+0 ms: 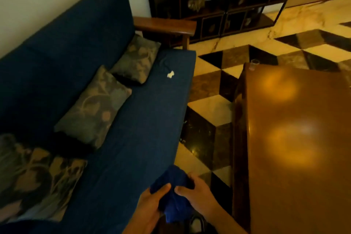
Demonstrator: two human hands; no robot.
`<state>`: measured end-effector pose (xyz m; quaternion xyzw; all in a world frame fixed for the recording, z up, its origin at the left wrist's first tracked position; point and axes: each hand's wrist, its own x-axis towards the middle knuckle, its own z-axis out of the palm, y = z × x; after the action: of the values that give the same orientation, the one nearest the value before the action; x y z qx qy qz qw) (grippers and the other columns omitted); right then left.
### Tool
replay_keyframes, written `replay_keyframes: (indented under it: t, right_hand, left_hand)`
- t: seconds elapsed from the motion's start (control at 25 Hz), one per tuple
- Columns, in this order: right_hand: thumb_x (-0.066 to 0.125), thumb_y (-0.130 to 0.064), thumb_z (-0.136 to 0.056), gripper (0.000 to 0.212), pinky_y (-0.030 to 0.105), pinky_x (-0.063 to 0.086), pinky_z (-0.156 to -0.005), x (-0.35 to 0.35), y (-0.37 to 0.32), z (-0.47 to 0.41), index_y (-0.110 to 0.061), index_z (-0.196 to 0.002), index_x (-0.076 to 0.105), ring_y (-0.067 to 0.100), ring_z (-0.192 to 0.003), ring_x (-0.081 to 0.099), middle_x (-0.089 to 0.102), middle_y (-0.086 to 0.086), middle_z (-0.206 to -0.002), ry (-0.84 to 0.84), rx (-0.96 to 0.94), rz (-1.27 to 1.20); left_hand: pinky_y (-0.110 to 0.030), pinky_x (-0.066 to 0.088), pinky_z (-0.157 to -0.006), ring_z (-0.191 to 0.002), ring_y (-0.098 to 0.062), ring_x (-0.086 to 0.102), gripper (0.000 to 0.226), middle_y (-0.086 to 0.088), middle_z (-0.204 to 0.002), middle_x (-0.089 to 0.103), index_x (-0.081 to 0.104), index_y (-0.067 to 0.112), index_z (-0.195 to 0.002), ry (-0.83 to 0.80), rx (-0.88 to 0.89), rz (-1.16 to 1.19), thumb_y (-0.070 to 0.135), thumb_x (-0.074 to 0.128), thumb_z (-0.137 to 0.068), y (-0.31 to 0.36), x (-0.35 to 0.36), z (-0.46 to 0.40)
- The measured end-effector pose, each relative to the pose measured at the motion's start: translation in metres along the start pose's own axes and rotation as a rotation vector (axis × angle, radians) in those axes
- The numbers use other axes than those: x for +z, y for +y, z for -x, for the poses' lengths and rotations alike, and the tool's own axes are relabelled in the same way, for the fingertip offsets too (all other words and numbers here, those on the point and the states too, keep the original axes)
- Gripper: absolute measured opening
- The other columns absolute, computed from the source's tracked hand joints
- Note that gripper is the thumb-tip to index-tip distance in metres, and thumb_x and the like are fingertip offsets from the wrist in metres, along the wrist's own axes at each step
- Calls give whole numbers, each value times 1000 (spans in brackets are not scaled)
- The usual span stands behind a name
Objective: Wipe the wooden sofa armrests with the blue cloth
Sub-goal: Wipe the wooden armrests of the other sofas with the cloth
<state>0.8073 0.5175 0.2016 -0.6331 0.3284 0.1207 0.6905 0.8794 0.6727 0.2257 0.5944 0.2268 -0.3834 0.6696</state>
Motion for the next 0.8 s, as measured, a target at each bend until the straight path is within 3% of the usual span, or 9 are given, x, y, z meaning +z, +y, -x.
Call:
replay_keyframes:
  t: [0.12,0.24,0.32,0.4,0.48,0.64,0.72,0.8]
  right_hand:
    - [83,-26,-82,25,20,54,-71,-59,-55,-36,-14,-91,63,-2,-80,68,73,-9,-86,-10,-76,-25]
    - [84,-40,-76,35,24,54,-72,-109,-102,-78,-13,-91,68,7,-82,71,75,-6,-82,33,-93,-59]
    - [82,-26,-87,24,31,54,-74,-142,-124,-115,-7,-93,68,15,-83,70,74,4,-85,67,-78,-92]
    - [74,-10,-92,7,27,54,-71,-175,-149,-162,-5,-91,70,15,-79,71,74,8,-84,98,-64,-127]
    - [72,-6,-93,4,27,55,-70,-201,-183,-215,-2,-92,71,16,-79,72,75,13,-86,162,-55,-125]
    - [68,-4,-95,5,38,56,-77,-236,-263,-311,0,-94,70,31,-91,72,74,22,-97,247,40,-246]
    - [69,-2,-93,10,50,54,-92,-254,-307,-355,2,-103,68,40,-103,70,73,26,-107,198,85,-265]
    - [70,0,-91,17,50,55,-93,-274,-347,-392,1,-108,67,40,-104,71,75,25,-108,137,104,-211]
  left_hand:
    - [-53,56,-90,-101,-40,74,32,-28,-108,76,63,-10,-122,-116,-32,18,-10,63,-90,43,57,-38]
    - [-60,46,-103,-121,-49,62,52,-31,-128,67,58,-5,-134,-279,-110,88,-22,59,-84,85,97,-80]
    - [-61,43,-106,-126,-50,59,60,-33,-133,63,57,-5,-134,-334,-98,83,-26,63,-78,110,124,-116]
    - [-58,45,-107,-121,-47,63,49,-33,-128,66,60,-7,-129,-280,-71,55,-20,64,-82,138,155,-166]
    - [-56,50,-103,-112,-43,68,32,-30,-119,71,65,-6,-122,-197,-26,-6,-10,64,-91,171,189,-222]
    - [-43,61,-72,-90,-33,77,25,-17,-96,80,70,-2,-115,-133,26,-23,0,72,-90,247,257,-305]
    - [-39,62,-67,-89,-31,78,27,-16,-98,80,70,0,-116,-105,46,69,0,73,-89,288,286,-332]
    - [-39,62,-70,-98,-34,76,31,-21,-108,78,69,-2,-118,-77,40,150,0,73,-87,327,313,-359]
